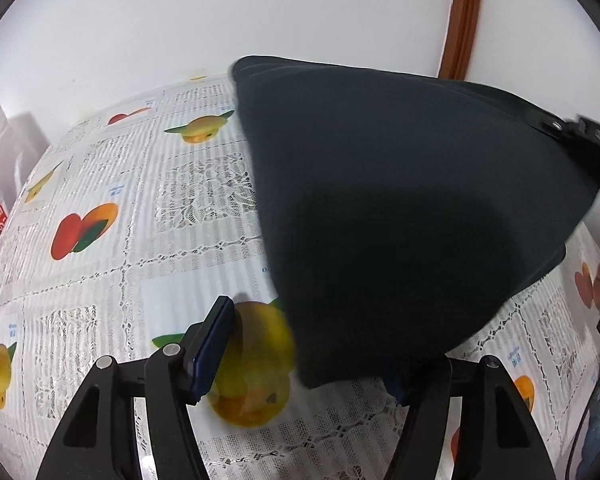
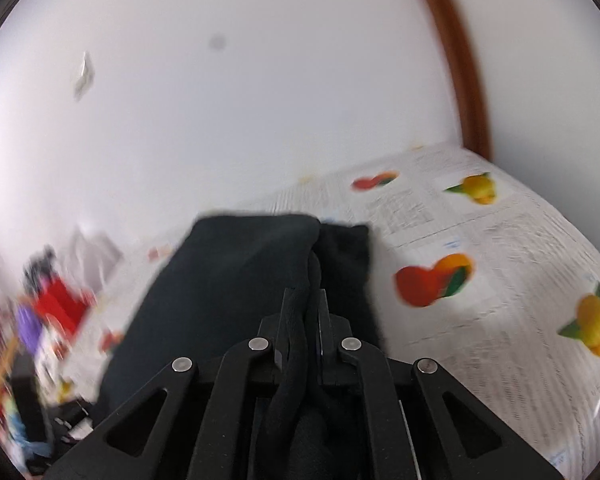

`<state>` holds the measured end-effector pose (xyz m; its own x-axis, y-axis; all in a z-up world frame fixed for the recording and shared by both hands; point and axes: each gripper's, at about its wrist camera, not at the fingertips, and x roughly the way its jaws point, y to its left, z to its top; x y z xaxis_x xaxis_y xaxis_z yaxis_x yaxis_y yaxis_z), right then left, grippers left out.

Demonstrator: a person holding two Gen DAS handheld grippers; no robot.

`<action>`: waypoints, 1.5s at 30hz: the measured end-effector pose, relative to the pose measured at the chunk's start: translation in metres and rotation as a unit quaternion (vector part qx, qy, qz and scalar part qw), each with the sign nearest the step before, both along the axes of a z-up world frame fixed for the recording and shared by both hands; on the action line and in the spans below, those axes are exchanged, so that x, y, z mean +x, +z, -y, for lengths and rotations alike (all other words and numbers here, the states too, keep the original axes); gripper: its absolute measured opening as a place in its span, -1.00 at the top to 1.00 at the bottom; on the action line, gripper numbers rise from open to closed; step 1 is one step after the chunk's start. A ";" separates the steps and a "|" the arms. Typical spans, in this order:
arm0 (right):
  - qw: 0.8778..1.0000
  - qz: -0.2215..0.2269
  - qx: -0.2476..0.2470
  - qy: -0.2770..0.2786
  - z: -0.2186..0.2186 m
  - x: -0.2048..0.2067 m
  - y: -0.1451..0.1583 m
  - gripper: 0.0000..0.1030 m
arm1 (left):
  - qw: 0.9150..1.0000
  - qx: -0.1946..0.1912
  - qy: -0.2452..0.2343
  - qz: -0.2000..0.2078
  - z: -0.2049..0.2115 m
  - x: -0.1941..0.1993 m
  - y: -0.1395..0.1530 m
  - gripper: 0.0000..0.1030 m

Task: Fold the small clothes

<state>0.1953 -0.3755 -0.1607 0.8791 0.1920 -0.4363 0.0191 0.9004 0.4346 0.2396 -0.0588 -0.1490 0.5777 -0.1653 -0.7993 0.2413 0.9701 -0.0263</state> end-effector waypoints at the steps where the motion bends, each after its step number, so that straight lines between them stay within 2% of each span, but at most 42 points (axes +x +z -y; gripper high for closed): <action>1: 1.000 -0.012 0.001 -0.002 0.004 -0.001 -0.008 0.87 | 1.000 0.002 0.002 0.003 0.001 0.000 0.000 -0.25; 3: 0.999 -0.054 -0.005 0.008 0.003 0.004 -0.030 0.86 | 1.000 0.005 0.005 0.007 0.003 -0.006 0.000 -0.26; 5: 0.997 -0.071 -0.011 0.016 0.001 0.002 -0.039 0.82 | 1.000 0.003 0.005 0.006 0.002 -0.005 0.000 -0.25; 8: 0.997 -0.064 -0.036 0.010 0.003 -0.018 -0.032 0.59 | 1.000 0.002 -0.002 -0.004 0.000 -0.005 0.002 -0.25; 10: 0.997 -0.060 -0.054 0.008 0.006 -0.036 -0.026 0.50 | 1.000 -0.001 -0.005 -0.008 -0.005 -0.009 0.005 -0.24; 13: 0.993 -0.057 -0.102 0.019 0.008 -0.072 -0.019 0.22 | 1.000 -0.008 -0.019 0.006 -0.014 -0.023 0.012 -0.22; 15: 0.991 -0.062 -0.110 0.034 0.009 -0.088 -0.021 0.10 | 0.999 -0.011 -0.029 0.014 -0.018 -0.031 0.016 -0.20; 18: 0.990 -0.081 -0.093 0.065 0.004 -0.099 -0.033 0.09 | 0.999 -0.011 -0.041 0.025 -0.018 -0.038 0.020 -0.16; 19: 0.990 -0.090 -0.089 0.065 0.000 -0.095 -0.039 0.09 | 0.999 -0.010 -0.046 0.027 -0.016 -0.037 0.020 -0.08; 21: 0.990 -0.109 -0.073 0.056 -0.006 -0.080 -0.051 0.09 | 0.998 -0.010 -0.049 0.025 -0.012 -0.035 0.019 0.12; 23: 0.990 -0.126 -0.042 0.057 -0.009 -0.063 -0.061 0.09 | 0.999 -0.011 -0.047 0.026 -0.009 -0.031 0.019 0.44; 24: 0.989 -0.132 -0.029 0.054 -0.011 -0.055 -0.064 0.09 | 0.998 -0.011 -0.048 0.027 -0.009 -0.031 0.019 0.54; 25: 0.990 -0.126 -0.027 0.053 -0.012 -0.051 -0.063 0.11 | 0.998 -0.009 -0.048 0.027 -0.008 -0.031 0.019 0.70; 26: 0.990 -0.124 -0.020 0.068 -0.014 -0.045 -0.062 0.43 | 0.998 -0.010 -0.046 0.029 -0.010 -0.031 0.020 0.79; 27: 0.989 -0.125 -0.018 0.078 -0.016 -0.041 -0.060 0.62 | 0.998 -0.015 -0.042 0.033 -0.012 -0.033 0.021 0.81; 30: 0.991 -0.095 -0.053 0.083 -0.016 -0.038 -0.049 0.69 | 0.998 -0.045 -0.035 0.032 -0.026 -0.037 0.025 0.84; 32: 0.989 -0.097 -0.061 0.089 -0.012 -0.032 -0.052 0.69 | 0.996 -0.080 -0.033 0.015 -0.033 -0.039 0.022 0.84; 33: 0.989 -0.101 -0.059 0.090 -0.010 -0.030 -0.055 0.68 | 0.996 -0.083 -0.035 0.011 -0.034 -0.039 0.020 0.84; 35: 0.988 -0.110 -0.051 0.094 -0.007 -0.029 -0.058 0.66 | 0.997 -0.070 -0.036 0.013 -0.029 -0.042 0.015 0.84; 40: 0.985 -0.120 -0.088 0.083 -0.004 -0.052 -0.050 0.61 | 0.997 -0.068 -0.038 -0.001 -0.029 -0.045 0.017 0.79; 44: 0.986 -0.094 -0.102 0.088 0.006 -0.081 -0.024 0.51 | 0.998 -0.046 -0.049 0.007 -0.034 -0.065 0.028 0.74; 45: 0.987 -0.086 -0.103 0.089 0.007 -0.086 -0.017 0.40 | 0.998 -0.041 -0.046 0.011 -0.036 -0.067 0.031 0.72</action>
<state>0.1095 -0.3830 -0.1777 0.7493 0.2272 -0.6221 -0.0891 0.9654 0.2452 0.1723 -0.0227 -0.1181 0.5734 -0.2839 -0.7685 0.3311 0.9383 -0.0996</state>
